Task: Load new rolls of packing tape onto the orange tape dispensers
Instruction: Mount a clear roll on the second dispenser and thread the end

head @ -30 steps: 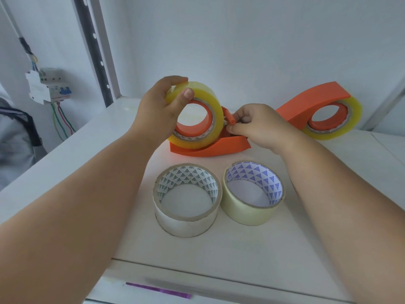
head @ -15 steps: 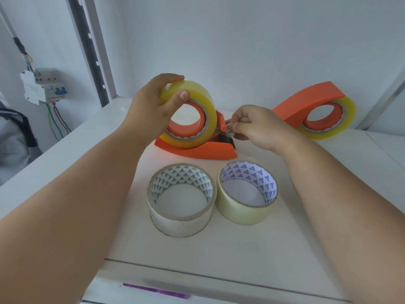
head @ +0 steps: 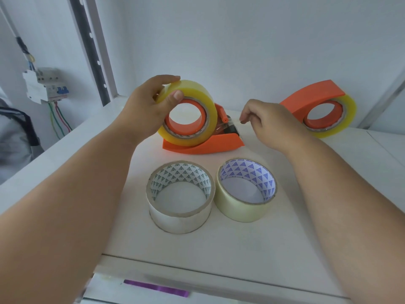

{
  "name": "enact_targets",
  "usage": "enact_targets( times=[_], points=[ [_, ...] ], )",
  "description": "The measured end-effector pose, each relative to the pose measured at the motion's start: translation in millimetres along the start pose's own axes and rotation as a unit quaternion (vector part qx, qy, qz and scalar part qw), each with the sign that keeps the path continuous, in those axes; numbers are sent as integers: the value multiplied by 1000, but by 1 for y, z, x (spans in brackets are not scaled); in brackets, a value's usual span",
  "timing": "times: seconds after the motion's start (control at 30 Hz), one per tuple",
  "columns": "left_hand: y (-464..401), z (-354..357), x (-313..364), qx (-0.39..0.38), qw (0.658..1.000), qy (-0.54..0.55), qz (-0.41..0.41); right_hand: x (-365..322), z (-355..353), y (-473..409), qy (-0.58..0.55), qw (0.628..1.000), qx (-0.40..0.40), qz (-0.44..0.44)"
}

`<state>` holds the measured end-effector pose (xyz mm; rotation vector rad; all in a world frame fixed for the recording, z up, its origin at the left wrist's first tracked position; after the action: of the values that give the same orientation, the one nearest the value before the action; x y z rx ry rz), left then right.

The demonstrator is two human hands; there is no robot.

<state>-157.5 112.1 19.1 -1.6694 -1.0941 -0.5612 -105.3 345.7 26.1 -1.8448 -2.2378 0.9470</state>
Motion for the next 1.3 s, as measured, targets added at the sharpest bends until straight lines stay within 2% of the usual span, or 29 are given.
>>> enact_targets(
  times=[0.2, 0.37, 0.43, 0.53, 0.7, 0.8, 0.93, 1.1, 1.3],
  points=[
    [-1, 0, -2, -22, 999, 15, -17, 10, 4, 3, -90, 991, -13, 103],
    [4, 3, 6, -24, 993, 94, -59, 11, 8, 4, -203, 960, -18, 194],
    [3, 4, 8, -3, 992, 105, -74, 12, 11, 4, -211, 956, -20, 205],
    [5, 8, 10, 13, 997, 61, -51, 11, 16, 2, -146, 971, -38, 184],
    [4, 5, 13, 0, 999, 36, -25, 14, 21, -4, -170, 963, -90, 187],
    [2, 2, 8, -20, 998, 40, -38, 22, 17, -4, -202, 953, -91, 206],
    [1, 3, 5, -53, 997, 36, -41, 42, 5, 2, -195, 951, -59, 232],
    [6, 11, 9, -114, 992, 46, -42, 61, -3, 19, -205, 942, -59, 259],
    [9, 16, 20, -210, 968, 120, -59, 69, -12, 38, -195, 943, -68, 261]
  ],
)
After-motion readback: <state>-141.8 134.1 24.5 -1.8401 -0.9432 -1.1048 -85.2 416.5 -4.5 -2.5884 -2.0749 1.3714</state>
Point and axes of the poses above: each hand's wrist, its own y-axis away from the middle knuckle, its own z-axis out of the palm, x = y × z, the point moved 7 cm from there along -y, towards the middle knuckle, and after that the axes turned 9 degrees about x, right-handed, at the moved point
